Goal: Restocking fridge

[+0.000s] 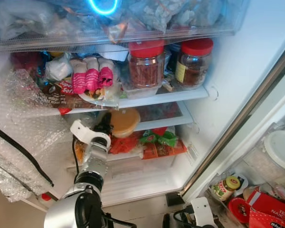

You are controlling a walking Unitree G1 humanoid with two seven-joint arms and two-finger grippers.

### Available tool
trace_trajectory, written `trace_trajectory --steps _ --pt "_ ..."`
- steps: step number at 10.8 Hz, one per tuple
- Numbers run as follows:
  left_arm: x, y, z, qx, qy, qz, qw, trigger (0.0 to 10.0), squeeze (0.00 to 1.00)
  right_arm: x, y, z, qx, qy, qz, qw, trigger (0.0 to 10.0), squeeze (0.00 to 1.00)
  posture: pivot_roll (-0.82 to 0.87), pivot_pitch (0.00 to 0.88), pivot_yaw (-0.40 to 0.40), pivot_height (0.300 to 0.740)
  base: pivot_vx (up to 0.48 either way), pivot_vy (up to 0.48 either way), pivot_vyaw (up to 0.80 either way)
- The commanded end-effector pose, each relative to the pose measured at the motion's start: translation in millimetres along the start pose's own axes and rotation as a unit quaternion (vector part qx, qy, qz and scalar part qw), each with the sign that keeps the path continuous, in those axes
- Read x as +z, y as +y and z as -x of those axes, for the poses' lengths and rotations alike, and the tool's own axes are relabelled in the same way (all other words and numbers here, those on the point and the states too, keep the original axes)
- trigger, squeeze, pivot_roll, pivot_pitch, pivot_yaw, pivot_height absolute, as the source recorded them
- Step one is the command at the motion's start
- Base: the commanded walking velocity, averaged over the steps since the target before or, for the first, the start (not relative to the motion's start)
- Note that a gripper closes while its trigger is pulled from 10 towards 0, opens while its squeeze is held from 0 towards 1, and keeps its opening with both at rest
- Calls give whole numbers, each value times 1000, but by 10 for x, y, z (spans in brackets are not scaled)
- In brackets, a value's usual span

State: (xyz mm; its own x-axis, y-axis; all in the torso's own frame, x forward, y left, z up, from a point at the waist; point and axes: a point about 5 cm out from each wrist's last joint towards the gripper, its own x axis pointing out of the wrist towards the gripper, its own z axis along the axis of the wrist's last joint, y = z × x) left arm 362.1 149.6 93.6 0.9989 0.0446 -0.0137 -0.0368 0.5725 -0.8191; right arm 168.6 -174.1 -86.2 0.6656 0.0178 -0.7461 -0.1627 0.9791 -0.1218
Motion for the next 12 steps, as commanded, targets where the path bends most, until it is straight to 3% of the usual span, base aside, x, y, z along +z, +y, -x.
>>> trace_trajectory --steps 1,9,12 --pt "-16 31 30 -4 4 6 1000 10000 0 -370 116 110 27 85 13 996 10000 0 -201 65 -7 631 0 0 0" --pt "-16 79 60 6 6 -30 1000 10000 0 -376 118 109 33 92 8 995 10000 0 -198 68 -10 631 0 0 0" --pt "-18 66 56 5 7 -33 999 10000 0 -378 120 109 33 94 8 995 10000 0 -197 63 -9 631 273 0 0"
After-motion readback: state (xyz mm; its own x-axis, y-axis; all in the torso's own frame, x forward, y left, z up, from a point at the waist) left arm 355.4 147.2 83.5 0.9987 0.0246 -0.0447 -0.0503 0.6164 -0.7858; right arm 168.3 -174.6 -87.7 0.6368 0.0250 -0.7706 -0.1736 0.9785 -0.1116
